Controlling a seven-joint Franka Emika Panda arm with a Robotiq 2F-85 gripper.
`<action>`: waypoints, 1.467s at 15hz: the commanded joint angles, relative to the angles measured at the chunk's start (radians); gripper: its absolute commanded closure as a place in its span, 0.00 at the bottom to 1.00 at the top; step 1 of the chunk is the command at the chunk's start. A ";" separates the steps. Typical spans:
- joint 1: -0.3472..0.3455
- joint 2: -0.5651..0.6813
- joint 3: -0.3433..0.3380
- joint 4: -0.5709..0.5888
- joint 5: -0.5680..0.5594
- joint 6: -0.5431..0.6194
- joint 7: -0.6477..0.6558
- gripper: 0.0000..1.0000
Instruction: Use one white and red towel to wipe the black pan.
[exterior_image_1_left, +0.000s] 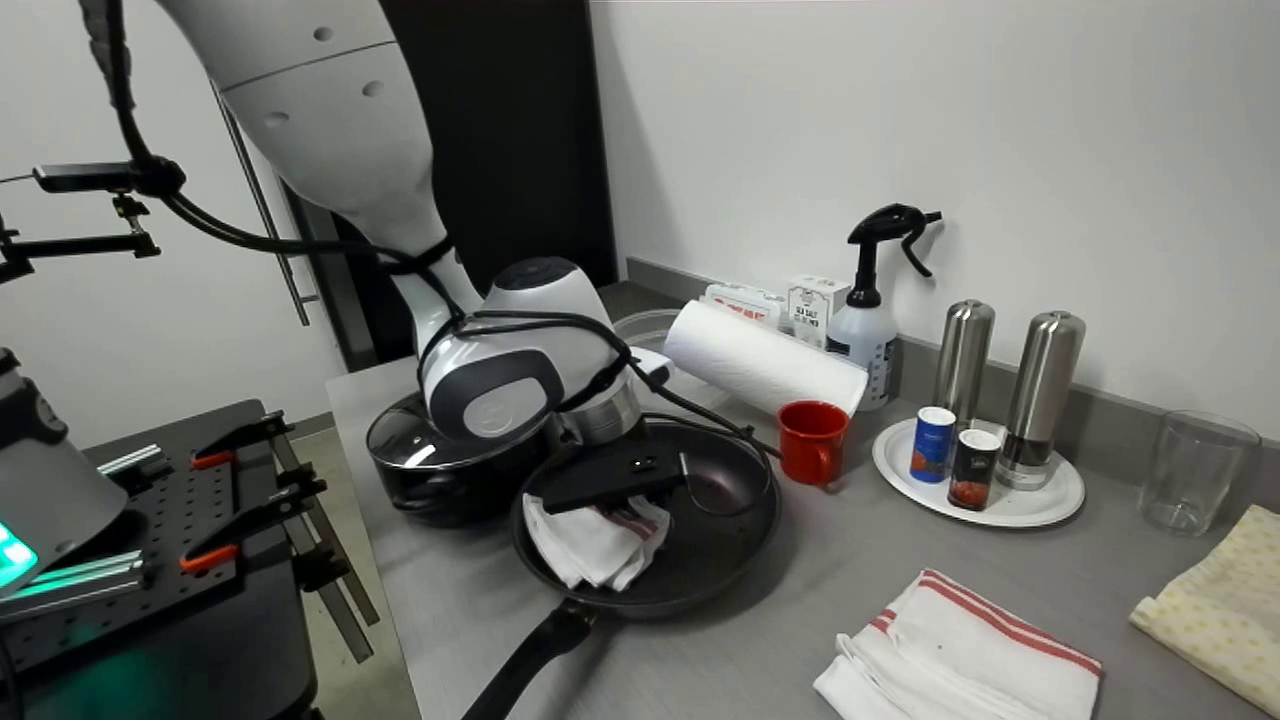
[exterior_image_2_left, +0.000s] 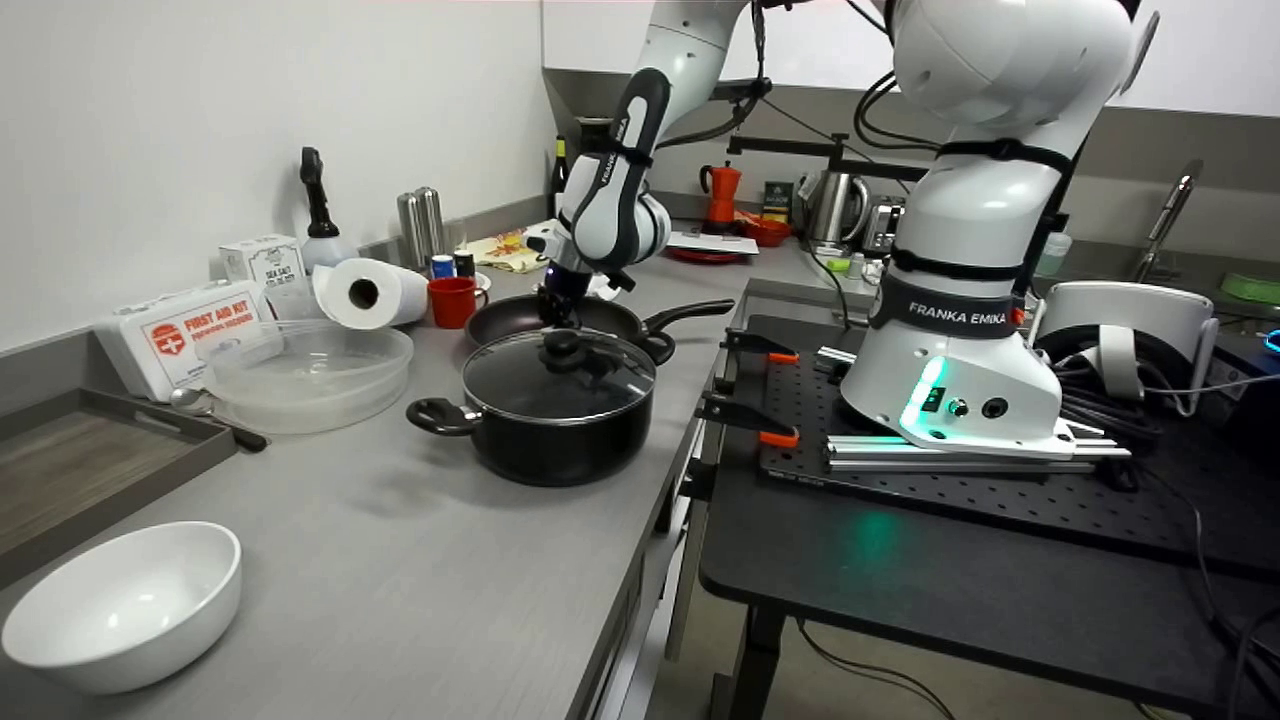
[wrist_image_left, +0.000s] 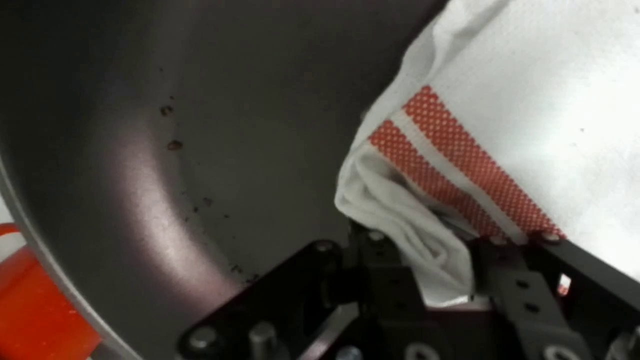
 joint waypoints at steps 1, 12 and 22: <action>0.021 0.024 -0.026 -0.045 -0.018 -0.006 -0.002 0.97; -0.134 0.048 0.020 0.115 0.086 -0.070 0.095 0.97; -0.094 0.056 -0.018 0.072 0.054 -0.005 0.101 0.97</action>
